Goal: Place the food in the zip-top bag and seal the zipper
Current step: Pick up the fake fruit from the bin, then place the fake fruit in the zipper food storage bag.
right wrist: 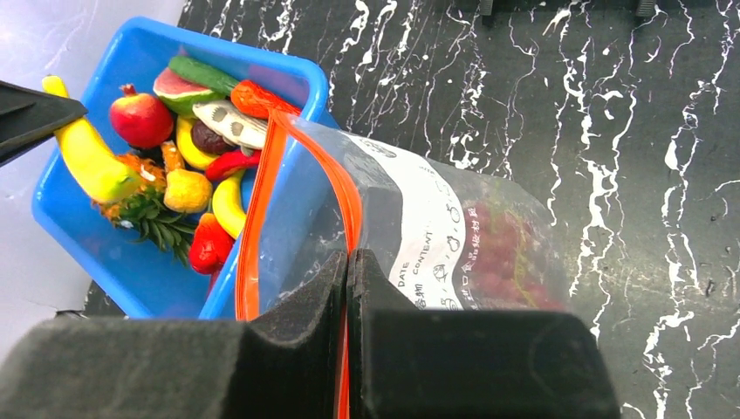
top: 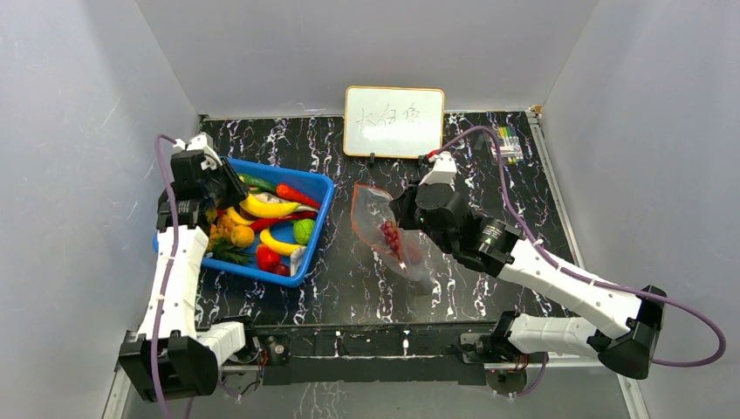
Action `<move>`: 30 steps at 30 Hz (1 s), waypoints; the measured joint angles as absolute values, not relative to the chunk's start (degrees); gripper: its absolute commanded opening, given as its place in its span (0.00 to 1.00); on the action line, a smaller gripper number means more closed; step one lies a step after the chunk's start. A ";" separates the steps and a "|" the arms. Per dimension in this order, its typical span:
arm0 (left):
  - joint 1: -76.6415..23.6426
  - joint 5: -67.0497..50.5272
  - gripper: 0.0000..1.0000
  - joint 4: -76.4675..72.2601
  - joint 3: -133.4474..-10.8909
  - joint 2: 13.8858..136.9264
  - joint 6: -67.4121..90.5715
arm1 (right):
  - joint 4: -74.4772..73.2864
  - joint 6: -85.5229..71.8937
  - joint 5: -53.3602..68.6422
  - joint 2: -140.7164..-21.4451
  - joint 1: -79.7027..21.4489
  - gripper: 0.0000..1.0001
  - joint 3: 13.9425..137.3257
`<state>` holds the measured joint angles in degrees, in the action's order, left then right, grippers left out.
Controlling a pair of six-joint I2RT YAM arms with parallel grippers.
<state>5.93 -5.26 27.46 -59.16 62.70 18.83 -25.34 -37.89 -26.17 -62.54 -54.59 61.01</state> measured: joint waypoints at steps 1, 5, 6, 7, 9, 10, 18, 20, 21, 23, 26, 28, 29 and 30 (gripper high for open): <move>5.93 -6.09 0.00 27.81 -59.79 62.08 19.09 | -25.04 -38.15 -26.24 -62.54 -54.59 0.00 61.01; 5.93 -12.01 0.00 28.56 -62.26 59.13 20.99 | -22.72 -39.55 -26.63 -62.28 -54.59 0.00 60.49; 5.91 -13.98 0.00 28.51 -62.52 58.43 21.67 | -21.96 -39.99 -26.61 -61.91 -54.59 0.00 59.99; 5.91 -15.53 0.00 28.49 -62.70 57.93 22.20 | -21.54 -40.38 -26.63 -61.67 -54.59 0.00 59.68; 5.89 -19.35 0.00 28.08 -62.85 56.77 23.53 | -20.86 -40.95 -26.63 -61.32 -54.59 0.00 59.35; 5.87 -20.78 0.00 27.73 -62.89 56.34 23.99 | -20.58 -41.10 -26.68 -61.32 -54.59 0.00 59.35; 5.15 -31.09 0.00 26.44 -68.47 55.92 25.50 | -20.25 -42.37 -26.92 -61.30 -54.59 0.00 59.00; 4.67 -32.40 0.00 25.12 -69.01 55.35 25.52 | -19.49 -43.11 -26.59 -61.17 -54.59 0.00 58.11; 4.49 -32.56 0.00 24.84 -69.01 54.98 25.56 | -19.22 -43.62 -26.50 -61.17 -54.59 0.00 57.67; 4.05 -32.60 0.00 23.86 -69.01 54.08 26.02 | -19.07 -44.38 -26.22 -61.14 -54.59 0.00 57.14; 3.68 -33.56 0.00 20.38 -68.93 52.75 28.53 | -18.96 -45.41 -25.82 -60.93 -54.59 0.00 57.08; 3.29 -34.20 0.00 16.73 -68.49 52.07 30.83 | -18.96 -45.87 -25.67 -60.51 -54.59 0.00 57.08; 2.98 -34.48 0.00 14.61 -67.99 51.68 32.18 | -18.94 -46.17 -25.56 -60.27 -54.59 0.00 57.08; 2.55 -34.68 0.00 12.51 -67.37 51.33 33.30 | -18.87 -46.46 -25.50 -60.10 -54.59 0.00 57.08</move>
